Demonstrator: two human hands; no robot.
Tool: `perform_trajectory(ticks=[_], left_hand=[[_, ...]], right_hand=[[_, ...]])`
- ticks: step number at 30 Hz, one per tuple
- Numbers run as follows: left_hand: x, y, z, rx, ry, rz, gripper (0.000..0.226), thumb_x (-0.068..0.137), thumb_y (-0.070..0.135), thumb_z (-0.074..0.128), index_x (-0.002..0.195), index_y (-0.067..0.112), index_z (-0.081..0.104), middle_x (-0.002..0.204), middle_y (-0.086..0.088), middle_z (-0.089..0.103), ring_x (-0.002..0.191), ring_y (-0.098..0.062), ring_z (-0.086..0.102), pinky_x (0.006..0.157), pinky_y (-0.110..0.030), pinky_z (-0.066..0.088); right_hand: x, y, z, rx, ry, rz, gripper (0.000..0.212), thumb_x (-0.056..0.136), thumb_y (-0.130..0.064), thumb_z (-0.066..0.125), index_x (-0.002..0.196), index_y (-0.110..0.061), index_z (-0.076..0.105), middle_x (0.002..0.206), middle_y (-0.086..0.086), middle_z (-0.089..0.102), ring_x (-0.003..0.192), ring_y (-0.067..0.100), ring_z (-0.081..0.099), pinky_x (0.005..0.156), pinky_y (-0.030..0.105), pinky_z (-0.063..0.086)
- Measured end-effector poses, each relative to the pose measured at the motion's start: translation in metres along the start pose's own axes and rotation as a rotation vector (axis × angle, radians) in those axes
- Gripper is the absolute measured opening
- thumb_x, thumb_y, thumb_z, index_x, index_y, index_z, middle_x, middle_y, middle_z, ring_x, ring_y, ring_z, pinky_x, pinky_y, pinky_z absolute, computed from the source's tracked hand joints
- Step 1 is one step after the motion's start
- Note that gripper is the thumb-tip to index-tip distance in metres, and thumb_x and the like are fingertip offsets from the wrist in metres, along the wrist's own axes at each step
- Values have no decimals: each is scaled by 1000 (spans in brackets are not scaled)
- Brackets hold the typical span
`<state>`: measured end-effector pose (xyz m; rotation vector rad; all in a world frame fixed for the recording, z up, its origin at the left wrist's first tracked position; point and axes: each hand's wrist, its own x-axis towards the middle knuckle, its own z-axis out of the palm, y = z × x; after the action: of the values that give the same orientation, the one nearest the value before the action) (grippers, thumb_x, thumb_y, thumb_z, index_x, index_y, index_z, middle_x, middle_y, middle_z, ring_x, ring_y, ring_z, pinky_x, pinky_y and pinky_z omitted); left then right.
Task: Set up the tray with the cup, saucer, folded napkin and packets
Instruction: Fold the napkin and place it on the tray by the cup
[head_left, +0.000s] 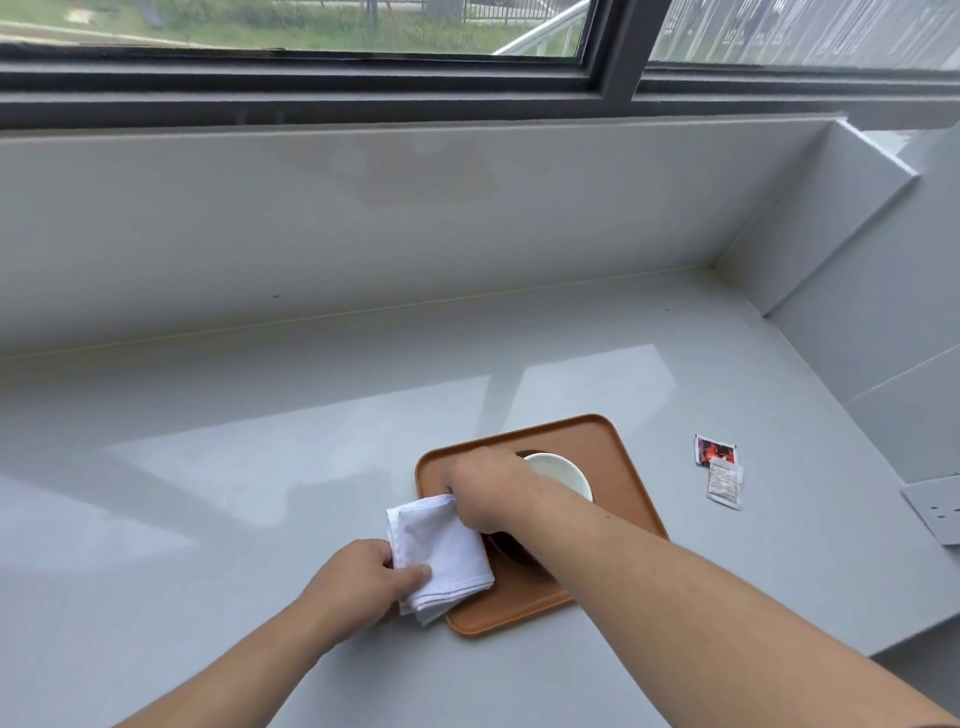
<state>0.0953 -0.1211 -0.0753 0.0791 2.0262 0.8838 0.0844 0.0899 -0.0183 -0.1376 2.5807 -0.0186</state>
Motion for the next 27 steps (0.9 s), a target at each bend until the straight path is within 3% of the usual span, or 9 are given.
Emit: perform_trajectory(ticks=[4,9,20,23,27], left_hand=[[3,5,6,87,-21,-6,39,77,52,75,73,14,71,62,-4,74,49,-14,61,59,-30,48],[4,10,16,242,-10,-2,42,80,58,74,64,21,59,57,2,66,49,-14,57,58,-30,44],[12,29,30,473,59,3,57,75,74,67,59,22,47,57,4,60,56,-12,54,54,-30,37],[13,30,31,506,75,11,59,75,76,66,59,23,45,57,5,56,55,-11,51,52,-29,33],[13,32,32,551,75,31,58,77,77,64,60,24,48,60,6,56,57,-10,52,52,-29,33]], right_hand=[[5,3,-1,-80,-54,19,28,85,-11,56,66,-23,40,68,-3,43,73,25,48,64,35,34],[10,1,-1,-115,-120,34,27,87,-12,56,67,-23,42,66,-4,45,58,16,43,49,29,25],[2,10,-12,-248,-321,45,22,90,-18,57,70,-22,50,73,-5,51,60,14,43,62,34,37],[-2,7,-11,-214,-203,-19,9,87,-33,59,84,-24,60,79,-5,58,71,18,55,69,34,42],[-6,-4,-10,-30,-85,-112,24,90,-41,58,96,-18,64,93,1,67,88,25,63,82,42,55]])
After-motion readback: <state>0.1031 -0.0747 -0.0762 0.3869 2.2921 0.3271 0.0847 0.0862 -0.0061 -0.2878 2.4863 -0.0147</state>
